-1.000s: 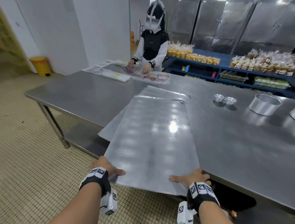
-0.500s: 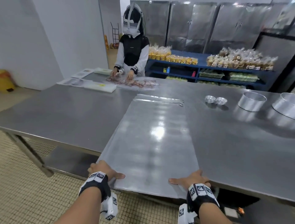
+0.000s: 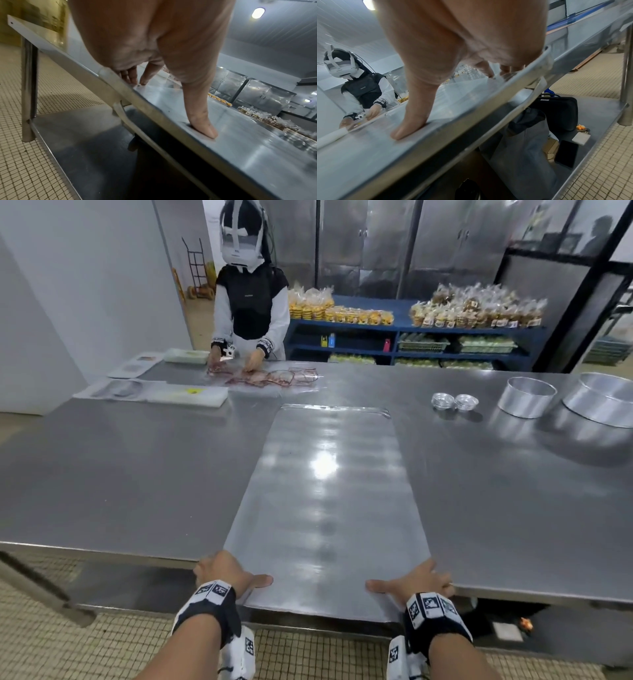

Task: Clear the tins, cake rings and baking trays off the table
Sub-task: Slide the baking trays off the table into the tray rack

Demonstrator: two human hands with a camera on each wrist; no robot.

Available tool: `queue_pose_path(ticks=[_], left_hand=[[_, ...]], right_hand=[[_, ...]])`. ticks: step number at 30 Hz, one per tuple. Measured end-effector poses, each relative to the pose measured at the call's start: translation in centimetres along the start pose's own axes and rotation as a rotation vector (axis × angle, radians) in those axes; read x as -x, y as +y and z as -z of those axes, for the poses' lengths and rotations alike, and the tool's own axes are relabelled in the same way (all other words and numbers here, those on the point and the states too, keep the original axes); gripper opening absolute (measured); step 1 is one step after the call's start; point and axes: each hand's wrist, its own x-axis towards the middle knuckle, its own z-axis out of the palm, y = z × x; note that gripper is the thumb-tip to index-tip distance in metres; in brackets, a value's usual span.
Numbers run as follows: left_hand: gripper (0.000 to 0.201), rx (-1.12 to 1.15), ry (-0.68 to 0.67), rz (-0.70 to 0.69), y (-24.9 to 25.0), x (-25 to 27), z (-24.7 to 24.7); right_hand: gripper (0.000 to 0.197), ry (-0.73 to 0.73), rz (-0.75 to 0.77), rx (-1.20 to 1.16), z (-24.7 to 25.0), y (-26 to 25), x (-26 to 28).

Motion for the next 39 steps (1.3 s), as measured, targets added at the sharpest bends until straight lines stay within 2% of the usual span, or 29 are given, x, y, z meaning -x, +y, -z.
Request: queue_pose_path(ticks=[6, 9, 14, 17, 25, 30, 39], left_hand=[[0.112, 0.043, -0.031, 0.02, 0.0, -1.4, -1.3], [0.123, 0.016, -0.06, 0.044, 0.4, -2.2, -1.9], [0.125, 0.052, -0.114, 0.067, 1.1, -2.3, -2.5], [0.122, 0.06, -0.107, 0.084, 1.4, -0.9, -2.5], [0.132, 0.049, -0.109, 0.139, 0.0, 3.2, -3.8], [0.124, 0.047, -0.101, 0.185, -1.4, 7.2, -4.6], [0.118, 0.02, -0.093, 0.164, -4.7, 13.0, -6.4]], right_hand=[[0.161, 0.039, 0.001, 0.012, -0.7, -0.6, -0.8], [0.16, 0.047, 0.003, 0.018, -0.7, -0.4, -1.0], [0.155, 0.021, 0.01, 0.022, -0.3, 0.3, -1.4], [0.152, 0.035, 0.021, 0.046, -0.1, 1.3, -1.5], [0.15, 0.002, 0.0, 0.038, -0.3, 4.9, -0.1], [0.152, -0.01, -0.013, 0.048, -0.6, 8.1, 1.5], [0.149, -0.027, -0.007, 0.074, -0.6, 13.6, 4.8]])
